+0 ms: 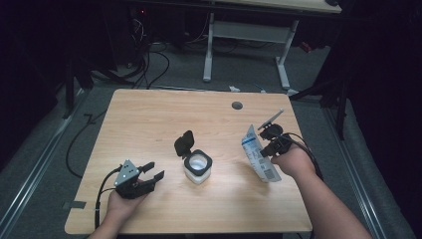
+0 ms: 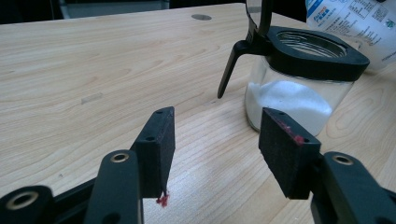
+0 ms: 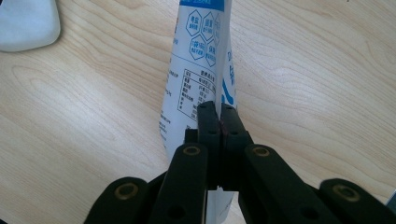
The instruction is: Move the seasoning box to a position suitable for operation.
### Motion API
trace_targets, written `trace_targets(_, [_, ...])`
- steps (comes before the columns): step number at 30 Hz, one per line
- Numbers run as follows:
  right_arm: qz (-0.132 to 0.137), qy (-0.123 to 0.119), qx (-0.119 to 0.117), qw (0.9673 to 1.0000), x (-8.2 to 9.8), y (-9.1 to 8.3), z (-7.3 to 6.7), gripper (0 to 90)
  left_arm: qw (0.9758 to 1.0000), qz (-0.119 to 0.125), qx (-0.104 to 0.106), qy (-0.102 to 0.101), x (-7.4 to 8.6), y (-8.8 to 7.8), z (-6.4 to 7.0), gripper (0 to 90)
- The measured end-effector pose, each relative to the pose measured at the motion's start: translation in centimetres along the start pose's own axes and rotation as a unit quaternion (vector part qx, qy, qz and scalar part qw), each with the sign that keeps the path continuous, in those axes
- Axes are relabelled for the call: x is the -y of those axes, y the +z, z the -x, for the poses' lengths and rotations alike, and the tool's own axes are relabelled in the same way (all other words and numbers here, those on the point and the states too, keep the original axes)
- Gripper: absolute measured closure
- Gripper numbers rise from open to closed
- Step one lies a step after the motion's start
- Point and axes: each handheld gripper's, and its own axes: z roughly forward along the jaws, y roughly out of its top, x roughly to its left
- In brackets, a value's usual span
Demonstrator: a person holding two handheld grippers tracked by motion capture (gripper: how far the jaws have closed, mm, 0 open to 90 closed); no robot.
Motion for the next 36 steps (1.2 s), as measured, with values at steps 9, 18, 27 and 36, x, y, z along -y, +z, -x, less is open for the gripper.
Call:
trace_targets(9, [0.022, 0.010, 0.000, 0.9997, 0.7, 0.2, 0.2, 89.9, 1.0000, 0.000, 0.001, 0.000, 0.0, -0.1, 0.0, 46.4])
trace_targets(18, [0.087, 0.015, 0.013, 0.9960, 2.1, -0.6, -0.1, 89.9, 1.0000, -0.008, 0.000, -0.001, 0.1, 0.0, -0.1, 46.4])
trace_targets(27, [0.138, 0.023, 0.014, 0.9900, 3.7, -0.2, -0.5, 89.9, 0.9999, -0.012, -0.001, -0.004, 0.2, 0.0, -0.1, 46.5])
trace_targets(36, [0.186, 0.033, 0.010, 0.9820, 5.3, 0.5, -1.0, 89.9, 0.9999, -0.012, -0.004, -0.011, 0.2, -0.2, -0.4, 47.5])
